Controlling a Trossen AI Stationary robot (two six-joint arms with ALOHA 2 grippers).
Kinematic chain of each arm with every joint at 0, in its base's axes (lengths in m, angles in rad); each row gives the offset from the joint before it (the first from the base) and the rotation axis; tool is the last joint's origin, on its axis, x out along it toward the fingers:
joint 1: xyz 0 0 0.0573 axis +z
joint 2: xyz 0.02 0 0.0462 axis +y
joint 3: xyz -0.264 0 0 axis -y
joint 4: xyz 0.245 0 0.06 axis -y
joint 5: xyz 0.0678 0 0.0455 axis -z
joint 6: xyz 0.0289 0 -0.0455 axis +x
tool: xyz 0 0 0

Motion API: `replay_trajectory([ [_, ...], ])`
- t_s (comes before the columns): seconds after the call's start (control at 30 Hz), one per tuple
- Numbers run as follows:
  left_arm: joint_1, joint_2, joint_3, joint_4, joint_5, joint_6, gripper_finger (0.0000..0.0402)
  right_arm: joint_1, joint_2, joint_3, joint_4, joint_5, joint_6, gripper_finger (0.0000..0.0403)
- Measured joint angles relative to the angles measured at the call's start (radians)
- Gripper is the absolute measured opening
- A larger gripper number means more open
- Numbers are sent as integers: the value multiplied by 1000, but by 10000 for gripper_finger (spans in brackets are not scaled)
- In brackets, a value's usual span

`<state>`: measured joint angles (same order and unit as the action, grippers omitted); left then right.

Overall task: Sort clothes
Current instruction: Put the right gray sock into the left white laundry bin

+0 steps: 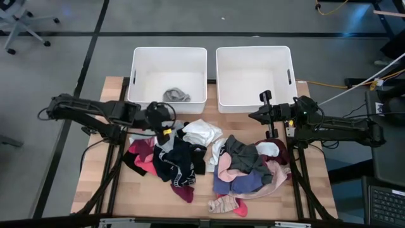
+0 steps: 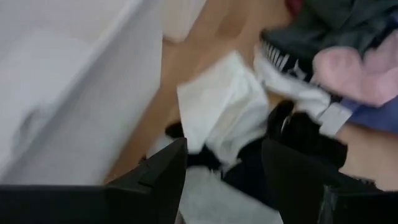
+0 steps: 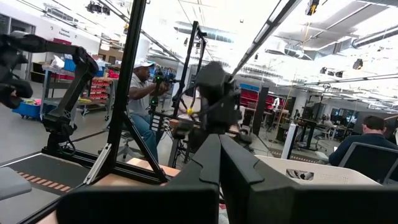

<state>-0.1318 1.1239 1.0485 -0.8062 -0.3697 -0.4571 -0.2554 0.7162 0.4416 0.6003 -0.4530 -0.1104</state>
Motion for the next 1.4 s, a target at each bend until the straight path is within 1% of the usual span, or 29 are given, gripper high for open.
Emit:
replay_trajectory([
  [0.1, -13, 6, -44, 5, 0, -39, 198, 0, 0, 0, 0, 0, 0, 5],
  [0.33, -11, 33, -132, 12, -22, -195, 198, 0, 0, 0, 0, 0, 0, 5],
  [0.57, -11, 76, -203, 75, -25, -261, 198, 0, 0, 0, 0, 0, 0, 5],
  [0.73, -10, 111, -221, 119, -8, -261, 198, 0, 0, 0, 0, 0, 0, 5],
  [0.97, -10, 133, -225, 146, 36, -190, 193, 0, 0, 0, 0, 0, 0, 5],
  [1.03, -10, 133, -225, 146, 43, -175, 178, 0, 0, 0, 0, 0, 0, 5],
  [1.1, -10, 133, -225, 146, 45, -157, 154, 0, 0, 0, 0, 0, 0, 5],
  [1.4, -10, 133, -225, 142, 57, -37, 19, 0, 0, 0, 0, 0, 0, 5],
])
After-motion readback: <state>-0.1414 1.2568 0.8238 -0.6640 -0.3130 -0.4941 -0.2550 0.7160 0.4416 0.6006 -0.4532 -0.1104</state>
